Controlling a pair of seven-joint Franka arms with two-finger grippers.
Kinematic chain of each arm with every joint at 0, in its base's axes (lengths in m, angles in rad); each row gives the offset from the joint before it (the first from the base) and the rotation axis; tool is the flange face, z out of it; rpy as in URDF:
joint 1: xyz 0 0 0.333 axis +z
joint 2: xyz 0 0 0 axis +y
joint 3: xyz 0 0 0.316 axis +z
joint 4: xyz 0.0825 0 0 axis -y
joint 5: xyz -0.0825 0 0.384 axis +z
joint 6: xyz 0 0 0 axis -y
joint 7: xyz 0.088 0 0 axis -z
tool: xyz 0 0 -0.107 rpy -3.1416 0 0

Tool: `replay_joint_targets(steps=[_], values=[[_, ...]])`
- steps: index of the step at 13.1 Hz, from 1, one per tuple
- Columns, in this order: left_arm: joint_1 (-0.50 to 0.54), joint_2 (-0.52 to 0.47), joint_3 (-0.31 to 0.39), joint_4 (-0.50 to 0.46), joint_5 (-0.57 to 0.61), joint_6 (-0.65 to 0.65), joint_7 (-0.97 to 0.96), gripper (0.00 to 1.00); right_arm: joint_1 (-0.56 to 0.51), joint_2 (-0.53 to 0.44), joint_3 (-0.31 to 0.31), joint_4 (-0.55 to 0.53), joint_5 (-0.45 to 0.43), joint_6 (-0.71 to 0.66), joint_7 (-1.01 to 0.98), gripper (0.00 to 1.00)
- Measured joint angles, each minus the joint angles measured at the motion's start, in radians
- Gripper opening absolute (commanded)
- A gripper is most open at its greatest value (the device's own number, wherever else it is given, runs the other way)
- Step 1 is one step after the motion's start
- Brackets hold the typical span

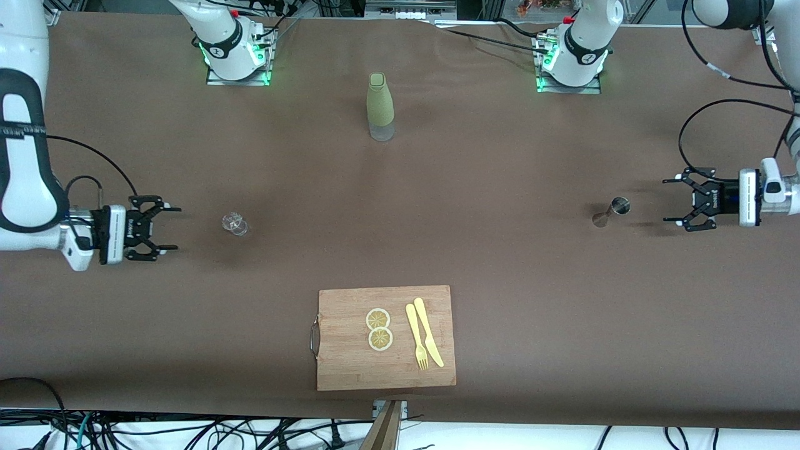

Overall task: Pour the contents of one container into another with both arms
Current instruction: 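Reach the right gripper to the glass beaker while the left gripper reaches the jigger, then close the right gripper on the beaker and the left gripper on the jigger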

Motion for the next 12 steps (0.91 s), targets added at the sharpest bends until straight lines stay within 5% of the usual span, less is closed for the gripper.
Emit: replay_joint_targets(steps=[5,12], values=[[0.026,0.121,0.0,-0.001,-0.147,-0.07,0.25,1.0,-0.002,0.153,0.0,-0.012,0.174,0.033,-0.353,1.0],[0.029,0.262,-0.016,0.0,-0.285,-0.151,0.389,1.0,-0.001,0.22,0.019,-0.022,0.209,-0.073,-0.597,1.0]])
